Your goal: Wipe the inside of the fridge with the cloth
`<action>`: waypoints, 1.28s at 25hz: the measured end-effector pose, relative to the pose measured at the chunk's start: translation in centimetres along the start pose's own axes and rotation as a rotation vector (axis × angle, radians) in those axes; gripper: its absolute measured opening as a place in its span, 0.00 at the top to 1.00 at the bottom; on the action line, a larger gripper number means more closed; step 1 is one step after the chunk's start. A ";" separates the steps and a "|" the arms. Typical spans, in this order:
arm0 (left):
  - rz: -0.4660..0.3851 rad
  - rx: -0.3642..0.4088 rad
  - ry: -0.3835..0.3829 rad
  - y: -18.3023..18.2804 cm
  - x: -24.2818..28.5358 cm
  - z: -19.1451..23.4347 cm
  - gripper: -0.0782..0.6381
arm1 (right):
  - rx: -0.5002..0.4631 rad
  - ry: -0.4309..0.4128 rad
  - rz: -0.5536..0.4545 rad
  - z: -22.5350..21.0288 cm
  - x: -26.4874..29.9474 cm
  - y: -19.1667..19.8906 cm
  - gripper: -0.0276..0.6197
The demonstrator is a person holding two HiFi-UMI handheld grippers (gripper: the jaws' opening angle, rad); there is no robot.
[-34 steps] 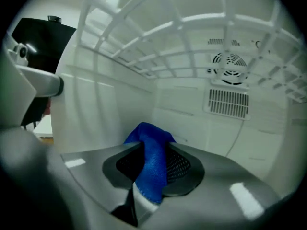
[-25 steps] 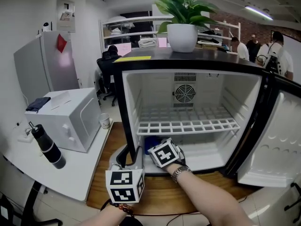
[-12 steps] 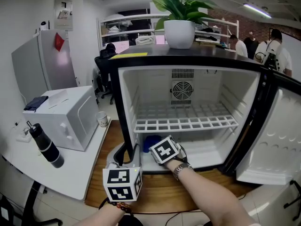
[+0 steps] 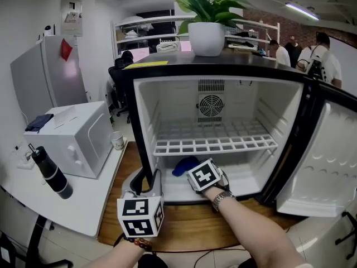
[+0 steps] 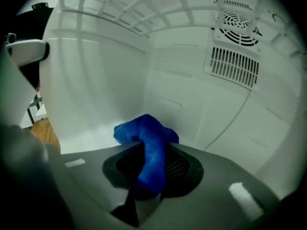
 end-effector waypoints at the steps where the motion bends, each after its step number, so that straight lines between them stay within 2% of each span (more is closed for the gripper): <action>1: 0.000 0.001 0.000 0.0 0.0 0.0 0.70 | 0.003 -0.002 -0.007 -0.2 -0.1 0.0 0.81; 4: 0.001 0.004 -0.001 0.0 0.1 0.0 0.70 | 0.011 0.019 -0.002 -1.3 -0.7 0.6 0.81; 9: 0.002 0.004 -0.009 0.1 0.0 0.1 0.70 | 0.016 0.151 0.070 -5.2 -2.8 3.0 0.81; 13: 0.003 0.005 -0.014 0.1 0.1 0.1 0.70 | 0.045 0.134 0.037 -6.3 -3.6 3.4 0.81; 17: 0.007 0.007 -0.018 0.1 0.1 0.1 0.70 | 0.048 0.232 0.079 -9.1 -5.2 4.8 0.81; 32: 0.012 0.009 -0.030 0.1 0.1 0.0 0.70 | 0.108 0.367 0.083 -14.1 -8.5 7.2 0.81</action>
Point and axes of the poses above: the fingertips, and each gripper's own axes: x forward along the fingers, z to its left, y out of its underside, the point moved 1 cm from there along -x, backward along the fingers, and after that the axes turned 4 degrees about -z, right-handed, at the moved point
